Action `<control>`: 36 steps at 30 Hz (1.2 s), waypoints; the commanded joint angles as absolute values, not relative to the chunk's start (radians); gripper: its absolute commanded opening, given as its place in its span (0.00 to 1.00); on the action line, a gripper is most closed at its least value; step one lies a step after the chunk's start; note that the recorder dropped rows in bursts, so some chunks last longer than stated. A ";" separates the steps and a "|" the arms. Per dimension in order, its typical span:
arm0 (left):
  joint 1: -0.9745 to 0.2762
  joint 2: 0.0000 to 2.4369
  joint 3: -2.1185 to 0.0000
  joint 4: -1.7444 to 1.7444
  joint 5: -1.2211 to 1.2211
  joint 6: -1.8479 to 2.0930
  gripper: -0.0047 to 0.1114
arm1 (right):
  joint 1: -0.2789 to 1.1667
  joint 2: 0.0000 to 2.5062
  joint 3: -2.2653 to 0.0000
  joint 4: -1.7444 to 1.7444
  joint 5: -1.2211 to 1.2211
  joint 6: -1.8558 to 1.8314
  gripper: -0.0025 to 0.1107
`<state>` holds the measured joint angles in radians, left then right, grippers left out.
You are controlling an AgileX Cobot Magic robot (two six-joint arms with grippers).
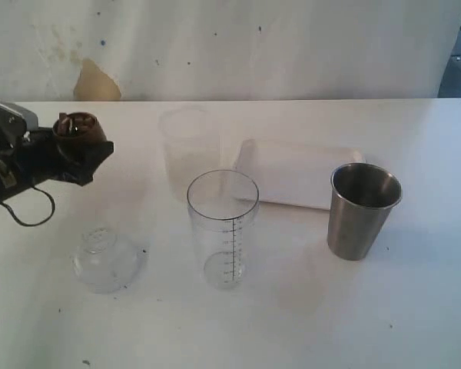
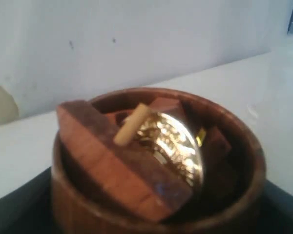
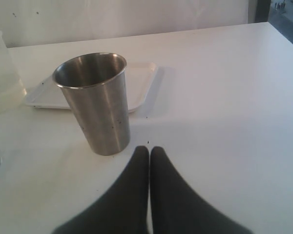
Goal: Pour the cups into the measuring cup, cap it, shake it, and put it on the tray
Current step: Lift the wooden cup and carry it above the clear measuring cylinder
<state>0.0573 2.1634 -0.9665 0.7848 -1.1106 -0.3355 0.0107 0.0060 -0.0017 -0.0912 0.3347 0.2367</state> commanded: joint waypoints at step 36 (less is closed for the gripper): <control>-0.265 1.680 -0.973 1.184 -0.728 -0.811 0.04 | 0.011 0.000 0.000 -0.098 0.336 0.209 0.02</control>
<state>-0.2316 1.6968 -0.9773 1.1922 -0.7371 -0.8044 0.0107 0.0060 -0.0017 -0.0912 0.3347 0.2181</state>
